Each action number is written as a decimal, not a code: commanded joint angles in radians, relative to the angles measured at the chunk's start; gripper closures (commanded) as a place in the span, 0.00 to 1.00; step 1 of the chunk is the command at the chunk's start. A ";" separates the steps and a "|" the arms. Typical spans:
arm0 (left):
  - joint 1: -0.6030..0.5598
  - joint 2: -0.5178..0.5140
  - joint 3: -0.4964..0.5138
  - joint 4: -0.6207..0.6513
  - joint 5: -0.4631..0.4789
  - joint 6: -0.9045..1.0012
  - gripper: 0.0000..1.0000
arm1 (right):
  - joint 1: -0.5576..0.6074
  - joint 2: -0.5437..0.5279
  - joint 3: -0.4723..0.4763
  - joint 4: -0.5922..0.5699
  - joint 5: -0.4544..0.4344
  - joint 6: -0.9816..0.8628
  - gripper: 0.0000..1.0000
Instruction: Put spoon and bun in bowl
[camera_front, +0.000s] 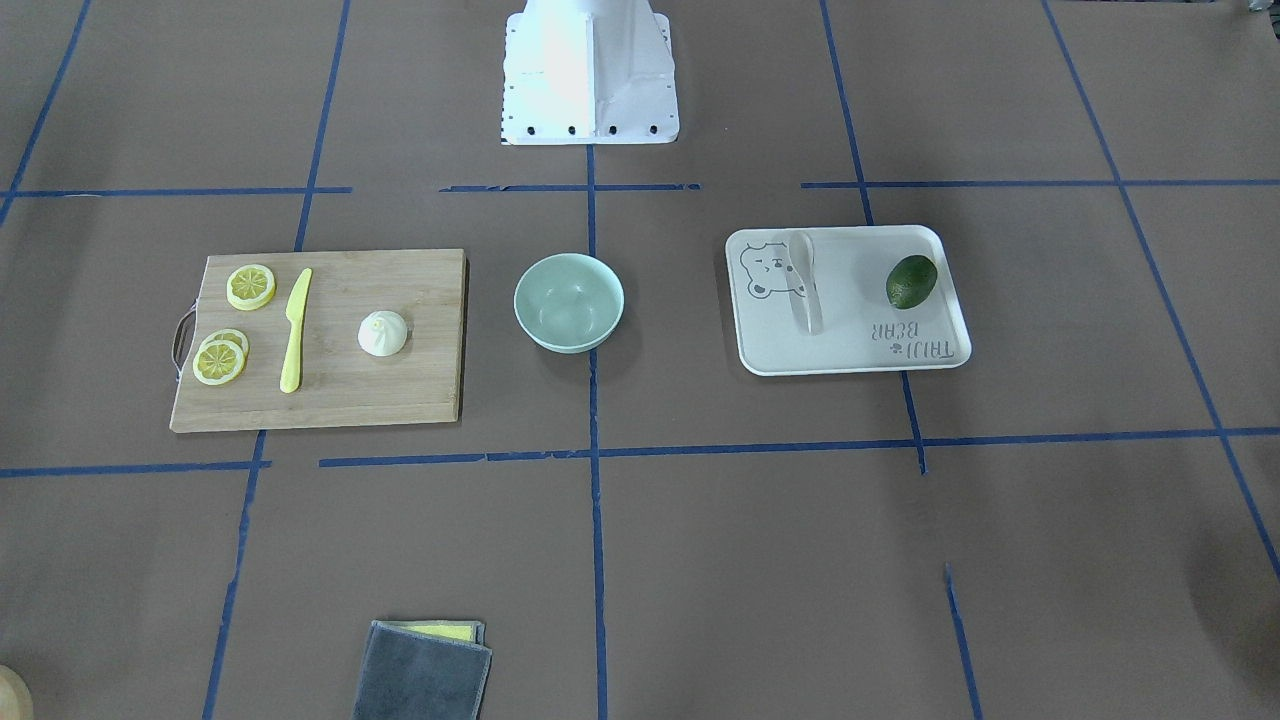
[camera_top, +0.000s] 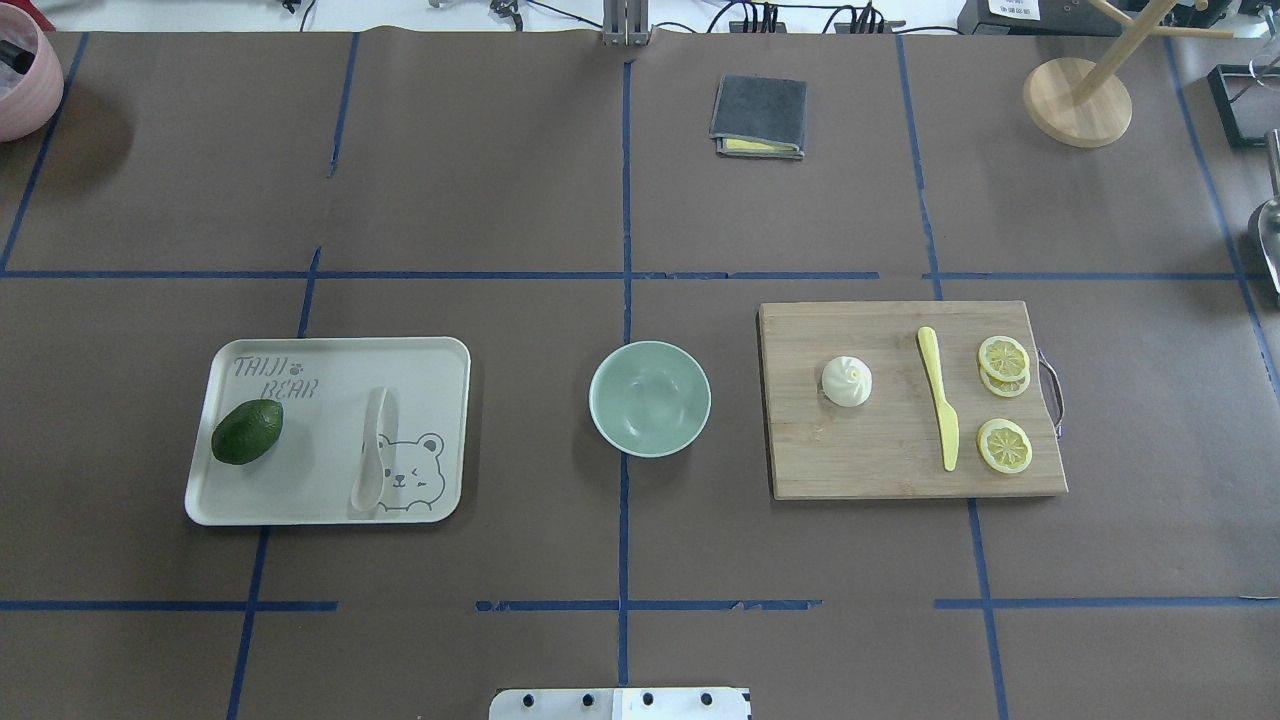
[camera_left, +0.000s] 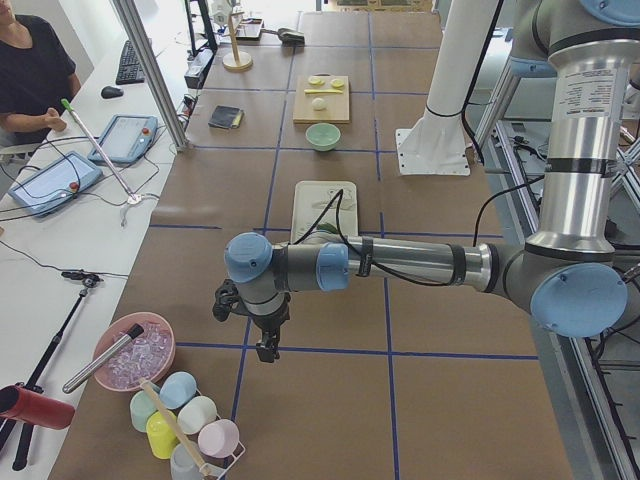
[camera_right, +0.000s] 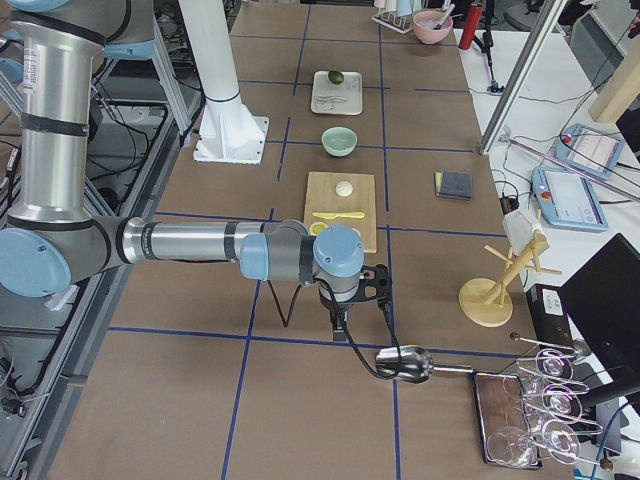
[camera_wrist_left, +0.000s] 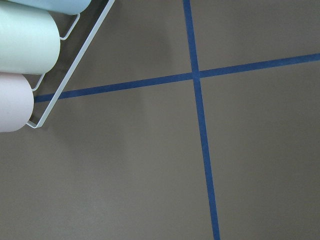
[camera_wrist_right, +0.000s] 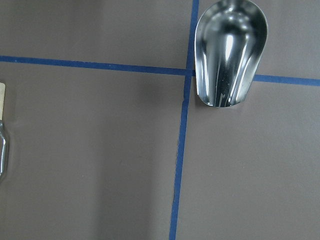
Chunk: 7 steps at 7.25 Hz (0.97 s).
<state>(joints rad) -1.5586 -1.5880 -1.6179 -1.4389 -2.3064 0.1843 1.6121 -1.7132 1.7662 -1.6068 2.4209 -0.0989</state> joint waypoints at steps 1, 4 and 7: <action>0.000 0.002 -0.016 0.000 -0.007 0.000 0.00 | 0.000 0.009 -0.001 0.001 -0.003 0.010 0.00; 0.021 -0.058 -0.164 -0.003 -0.005 -0.090 0.00 | 0.000 0.030 0.025 0.002 0.001 0.011 0.00; 0.219 -0.078 -0.383 -0.070 0.001 -0.448 0.00 | -0.001 0.093 0.039 -0.001 -0.003 0.144 0.00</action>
<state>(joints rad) -1.4289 -1.6604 -1.9199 -1.4788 -2.3061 -0.0961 1.6119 -1.6420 1.7957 -1.6059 2.4190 -0.0311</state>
